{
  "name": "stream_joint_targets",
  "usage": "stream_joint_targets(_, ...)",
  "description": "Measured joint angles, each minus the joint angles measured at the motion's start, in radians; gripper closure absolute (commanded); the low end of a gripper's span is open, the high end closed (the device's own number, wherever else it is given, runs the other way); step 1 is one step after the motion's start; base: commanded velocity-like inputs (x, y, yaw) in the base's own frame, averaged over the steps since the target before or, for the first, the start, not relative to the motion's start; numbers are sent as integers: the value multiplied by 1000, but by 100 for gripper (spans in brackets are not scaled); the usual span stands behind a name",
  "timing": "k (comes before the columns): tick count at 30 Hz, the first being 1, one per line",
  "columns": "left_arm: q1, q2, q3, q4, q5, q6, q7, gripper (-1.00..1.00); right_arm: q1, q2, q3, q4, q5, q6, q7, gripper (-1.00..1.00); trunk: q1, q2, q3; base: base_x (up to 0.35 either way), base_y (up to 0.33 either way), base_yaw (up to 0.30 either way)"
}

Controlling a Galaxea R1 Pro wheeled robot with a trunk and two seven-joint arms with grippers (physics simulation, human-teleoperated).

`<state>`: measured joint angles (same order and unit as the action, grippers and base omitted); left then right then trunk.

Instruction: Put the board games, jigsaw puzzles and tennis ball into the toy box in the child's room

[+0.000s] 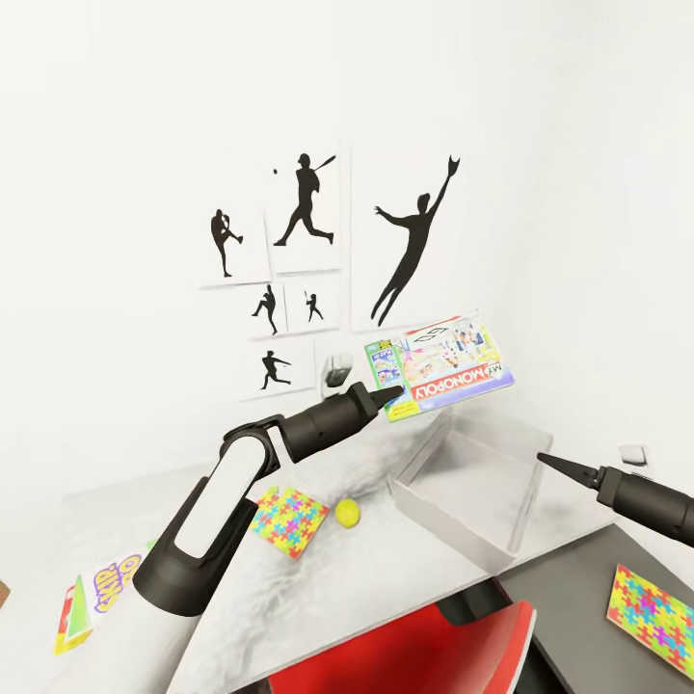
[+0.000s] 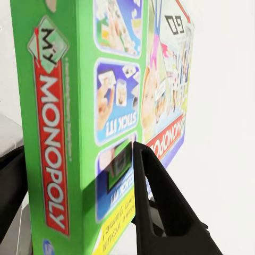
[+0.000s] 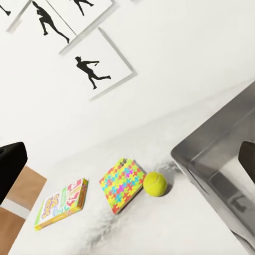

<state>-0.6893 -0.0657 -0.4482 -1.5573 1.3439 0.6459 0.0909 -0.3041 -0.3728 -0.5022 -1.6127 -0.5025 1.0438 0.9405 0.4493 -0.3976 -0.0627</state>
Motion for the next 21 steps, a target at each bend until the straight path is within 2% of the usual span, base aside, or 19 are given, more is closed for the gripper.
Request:
stream_joint_targets(10,0,-1,-4,1,-1,-1,1,100,0,-1,-3,0,0,0,0,-100,0,0,0,111,0,2)
stream_joint_targets(11,6,-1,1,7,-13,5,-3,100,-6,4,-2,6,6,-6,6,-100,0,0,0,0,0,0)
stream_joint_targets(13,17,-5,12,8,-4,11,-13,100,-15,5,-9,17,18,-17,14,-100,0,0,0,0,0,0)
stream_joint_targets(17,27,-8,34,4,6,9,-33,100,-21,4,-15,20,15,-36,17,-100,0,0,0,0,0,0)
stream_joint_targets(21,27,-8,36,4,7,8,-49,100,-21,4,-15,20,15,-36,17,-100,0,0,0,0,0,0)
